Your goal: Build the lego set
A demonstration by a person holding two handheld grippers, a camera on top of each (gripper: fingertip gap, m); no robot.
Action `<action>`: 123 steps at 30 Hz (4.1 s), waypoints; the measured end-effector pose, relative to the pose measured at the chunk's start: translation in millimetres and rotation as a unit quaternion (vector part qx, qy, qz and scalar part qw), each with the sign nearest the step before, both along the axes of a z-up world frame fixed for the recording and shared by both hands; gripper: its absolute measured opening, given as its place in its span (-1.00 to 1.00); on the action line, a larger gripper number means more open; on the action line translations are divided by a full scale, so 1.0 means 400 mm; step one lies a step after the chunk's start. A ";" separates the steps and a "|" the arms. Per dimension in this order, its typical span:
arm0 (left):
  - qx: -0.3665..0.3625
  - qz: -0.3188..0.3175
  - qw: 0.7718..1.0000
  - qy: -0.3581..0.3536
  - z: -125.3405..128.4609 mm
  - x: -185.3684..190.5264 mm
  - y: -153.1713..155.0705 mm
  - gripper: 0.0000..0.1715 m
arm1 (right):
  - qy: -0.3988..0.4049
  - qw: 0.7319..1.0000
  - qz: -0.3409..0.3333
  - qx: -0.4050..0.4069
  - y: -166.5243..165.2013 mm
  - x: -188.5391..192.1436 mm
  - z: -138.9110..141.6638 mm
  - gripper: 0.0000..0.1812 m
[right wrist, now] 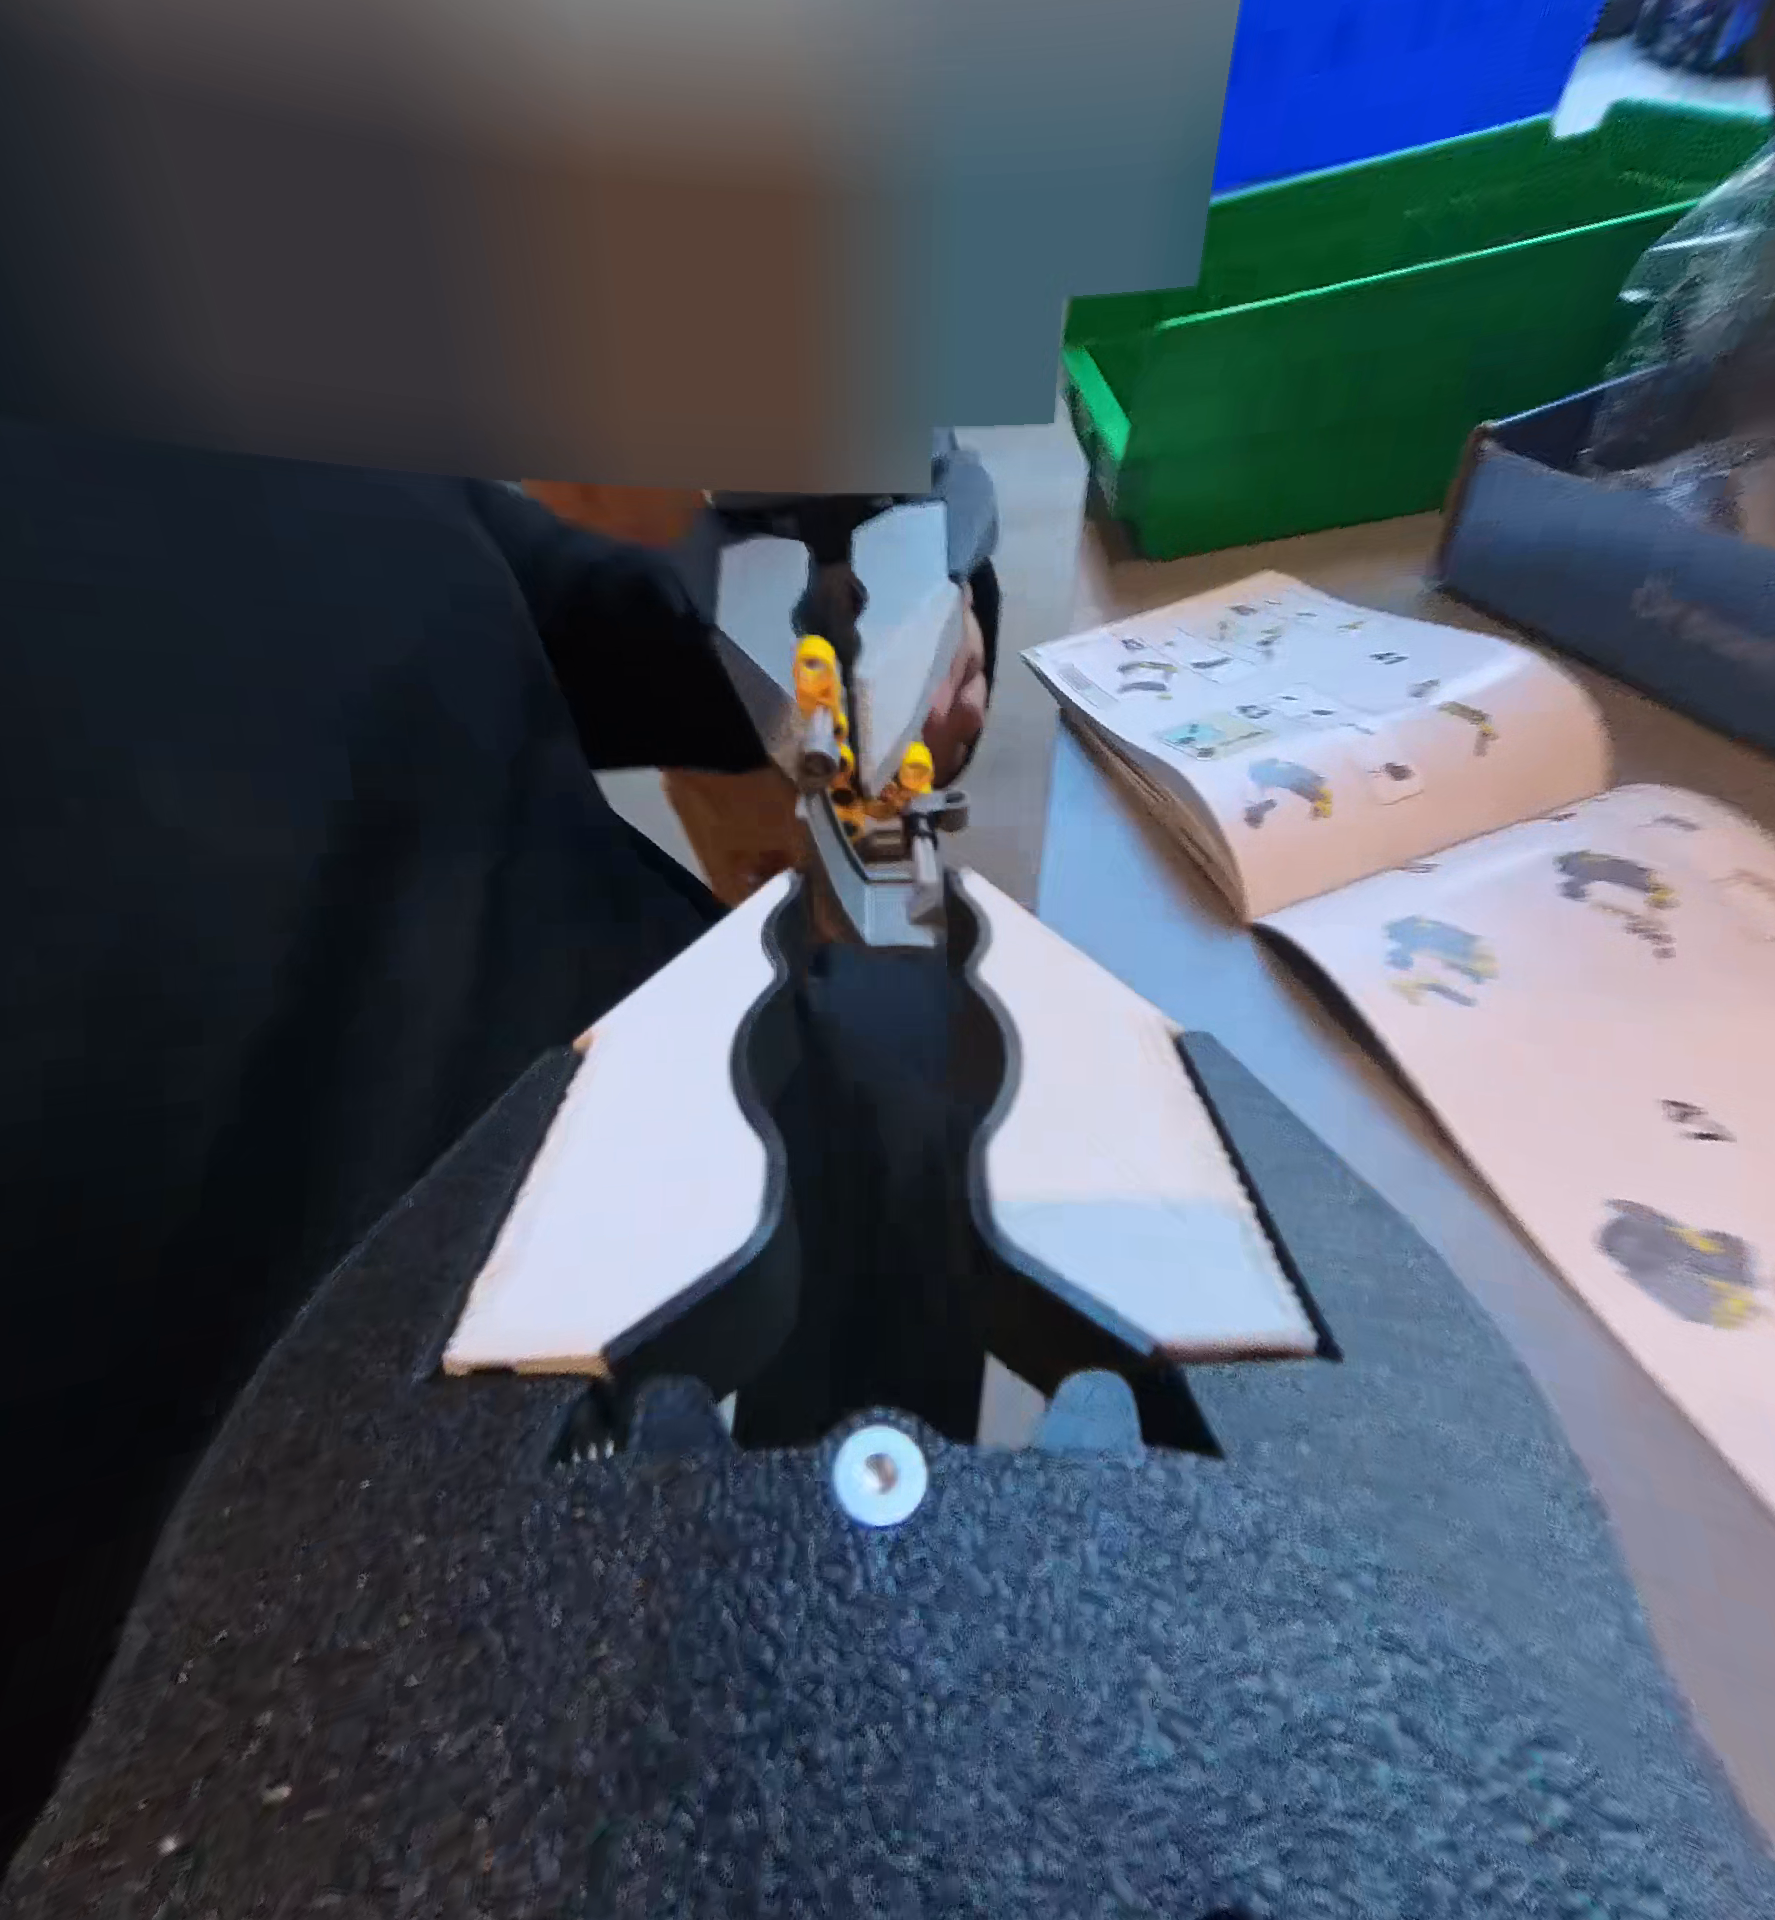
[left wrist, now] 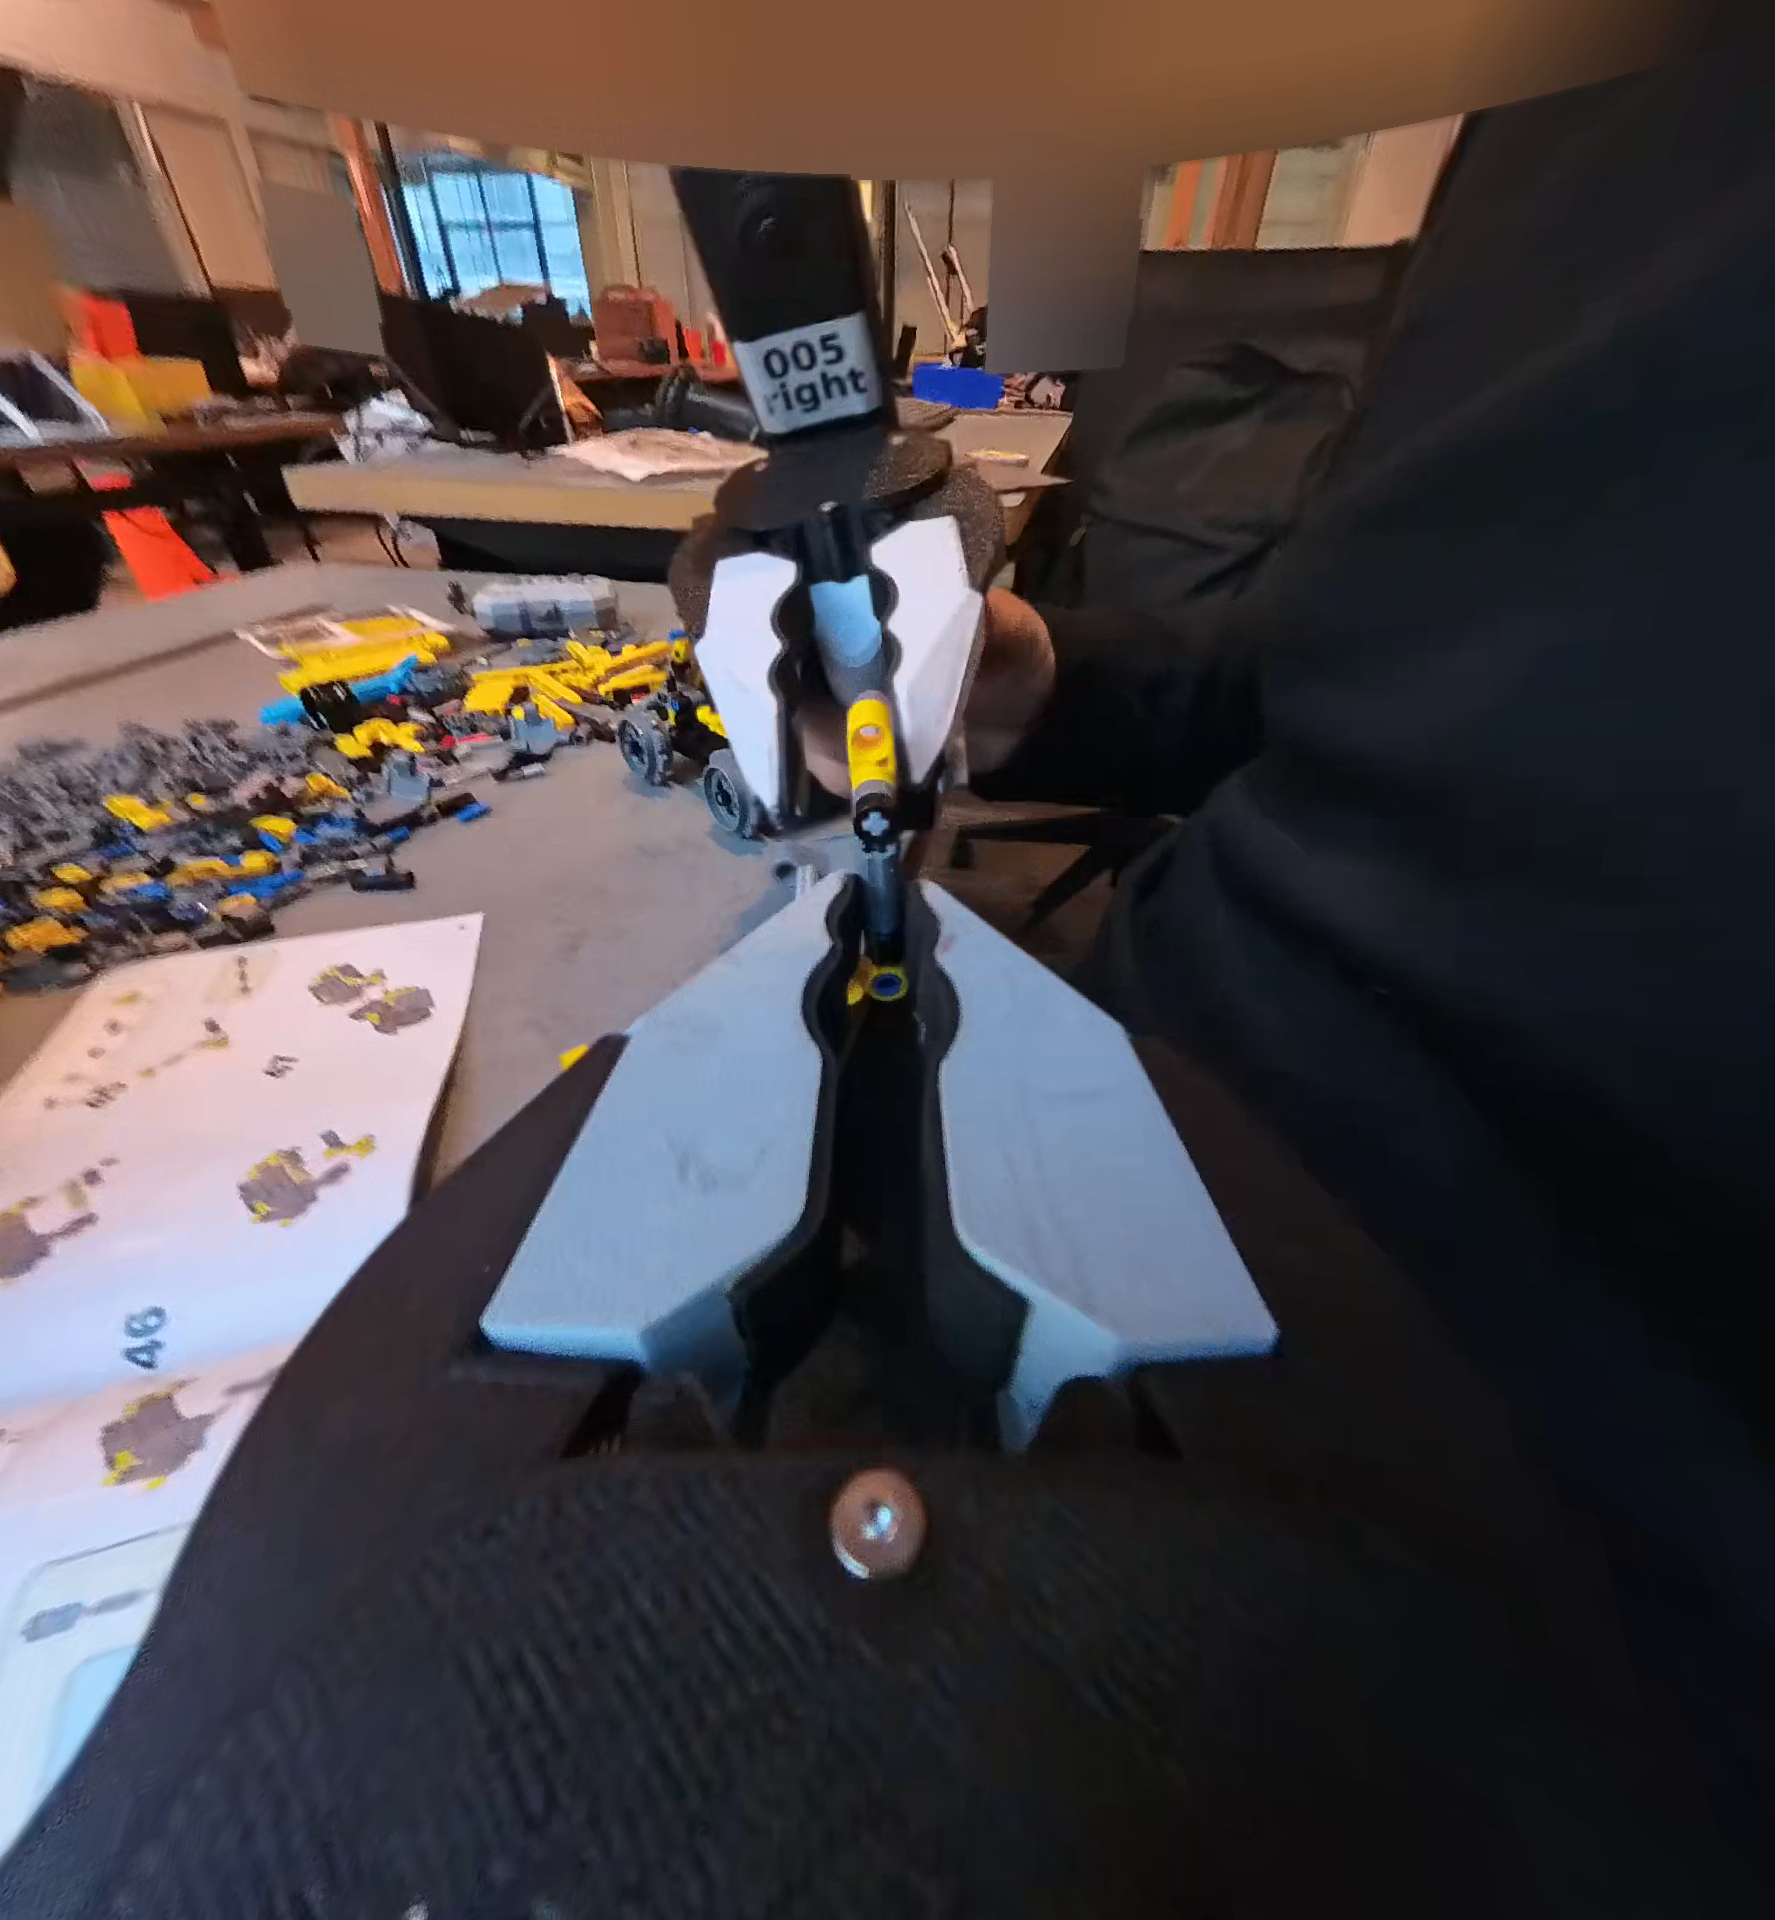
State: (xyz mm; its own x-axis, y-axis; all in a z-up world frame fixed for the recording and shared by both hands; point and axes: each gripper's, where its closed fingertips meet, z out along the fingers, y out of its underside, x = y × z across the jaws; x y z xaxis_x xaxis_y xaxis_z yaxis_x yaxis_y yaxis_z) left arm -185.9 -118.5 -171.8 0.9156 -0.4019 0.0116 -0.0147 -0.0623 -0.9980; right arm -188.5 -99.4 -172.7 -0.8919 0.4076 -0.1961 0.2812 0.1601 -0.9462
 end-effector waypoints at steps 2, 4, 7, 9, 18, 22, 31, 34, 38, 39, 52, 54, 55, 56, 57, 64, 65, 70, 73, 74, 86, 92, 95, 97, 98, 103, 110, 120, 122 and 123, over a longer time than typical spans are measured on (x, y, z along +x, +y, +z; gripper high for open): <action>0.020 0.002 0.999 0.033 0.004 0.002 -0.008 -0.93 | 0.032 0.998 -0.017 0.049 0.000 -0.002 -0.007 -0.70; 0.029 0.002 0.998 0.054 0.004 0.002 -0.014 -0.93 | 0.033 0.996 -0.015 0.077 -0.006 0.003 -0.019 -0.69; 0.026 0.002 0.997 0.068 -0.004 -0.001 -0.016 -0.93 | 0.020 0.995 -0.015 0.101 -0.013 -0.002 -0.046 -0.63; 0.028 0.001 0.997 0.074 -0.006 0.000 -0.016 -0.93 | 0.016 0.995 -0.012 0.097 -0.018 -0.006 -0.053 -0.63; 0.039 0.002 0.993 0.108 -0.017 0.003 -0.025 -0.94 | -0.001 0.996 0.026 0.086 -0.031 0.007 -0.059 -0.70; 0.040 -0.004 0.996 0.079 -0.018 -0.002 -0.030 -0.94 | 0.000 0.997 0.021 0.075 -0.035 -0.003 -0.054 -0.70; 0.034 -0.028 0.998 0.053 -0.035 0.008 -0.039 -0.92 | 0.000 0.997 0.028 0.077 -0.044 0.006 -0.069 -0.71; 0.025 -0.026 0.998 0.060 -0.048 0.008 -0.038 -0.92 | 0.001 0.996 0.026 0.080 -0.043 0.006 -0.073 -0.72; 0.004 -0.022 0.995 0.093 -0.073 0.013 -0.035 -0.91 | -0.002 0.996 0.026 0.081 -0.043 0.005 -0.082 -0.71; -0.005 -0.020 0.994 0.105 -0.082 0.015 -0.033 -0.90 | -0.004 0.996 0.027 0.080 -0.045 0.006 -0.085 -0.72; -0.043 -0.005 0.987 0.154 -0.123 -0.007 -0.028 -0.93 | -0.002 0.991 0.022 0.135 -0.042 -0.021 -0.147 -0.73; -0.052 -0.005 0.985 0.165 -0.140 -0.017 -0.022 -0.94 | -0.007 0.990 0.020 0.138 -0.046 -0.032 -0.154 -0.73; -0.056 0.000 0.985 0.166 -0.147 -0.027 -0.019 -0.93 | -0.010 0.989 0.013 0.145 -0.042 -0.040 -0.163 -0.73; -0.061 0.005 0.985 0.164 -0.153 -0.036 -0.017 -0.93 | -0.012 0.988 0.006 0.151 -0.039 -0.047 -0.170 -0.73; -0.060 0.007 0.985 0.159 -0.153 -0.040 -0.017 -0.93 | -0.013 0.988 0.004 0.153 -0.037 -0.049 -0.172 -0.73; -0.046 0.033 0.989 0.137 -0.131 -0.058 -0.014 -0.93 | -0.027 0.990 -0.005 0.141 -0.024 -0.053 -0.165 -0.73; -0.044 0.035 0.989 0.135 -0.128 -0.060 -0.013 -0.93 | -0.029 0.990 -0.004 0.140 -0.025 -0.054 -0.166 -0.73; -0.045 0.044 0.991 0.120 -0.131 -0.073 -0.007 -0.93 | -0.036 0.990 -0.005 0.134 -0.026 -0.063 -0.167 -0.73; -0.053 0.048 0.991 0.112 -0.137 -0.080 -0.007 -0.93 | -0.042 0.990 -0.011 0.130 -0.022 -0.069 -0.167 -0.73; -0.055 0.051 0.991 0.109 -0.138 -0.083 -0.006 -0.93 | -0.044 0.991 -0.012 0.129 -0.021 -0.070 -0.166 -0.72; -0.061 0.085 0.993 0.047 -0.148 -0.128 0.007 -0.92 | -0.085 0.985 -0.057 0.139 0.001 -0.111 -0.192 -0.83; -0.036 0.079 0.996 0.021 -0.129 -0.113 -0.039 -0.93 | -0.087 0.994 -0.012 0.060 0.002 -0.093 -0.144 -0.85; -0.050 0.080 0.995 0.020 -0.136 -0.121 -0.055 -0.93 | -0.075 0.997 -0.013 -0.026 0.033 -0.110 -0.084 -0.94; -0.059 0.103 0.993 0.013 -0.144 -0.128 -0.073 -0.92 | -0.041 0.996 -0.039 -0.065 0.065 -0.132 -0.047 -0.90; -0.060 0.118 0.991 0.009 -0.145 -0.128 -0.087 -0.93 | -0.025 0.997 -0.039 -0.069 0.067 -0.131 -0.036 -0.89; -0.092 0.192 0.977 0.012 -0.170 -0.079 -0.193 -0.92 | 0.028 0.998 -0.041 0.037 0.027 -0.122 -0.081 -0.77; -0.118 0.266 0.957 0.017 -0.186 0.002 -0.324 -0.92 | 0.120 0.974 -0.142 0.128 0.058 -0.173 -0.085 -0.76; -0.119 0.283 0.952 0.008 -0.201 0.139 -0.367 -0.92 | 0.175 0.940 -0.274 0.105 0.029 -0.014 -0.041 -0.55; -0.129 0.281 0.951 -0.013 -0.213 0.176 -0.366 -0.92 | 0.200 0.921 -0.307 0.130 0.035 0.061 -0.061 -0.51; -0.135 0.277 0.951 -0.020 -0.223 0.196 -0.365 -0.92 | 0.219 0.908 -0.326 0.145 0.047 0.096 -0.075 -0.47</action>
State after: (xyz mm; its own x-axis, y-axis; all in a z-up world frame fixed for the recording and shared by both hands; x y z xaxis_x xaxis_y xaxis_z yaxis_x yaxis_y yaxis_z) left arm -107.5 -264.6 -260.9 0.9826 0.1653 0.0851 0.1328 -0.3038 -0.9434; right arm -150.1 -80.7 -202.7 -0.4091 0.8551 0.3186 0.0133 0.3547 -0.9349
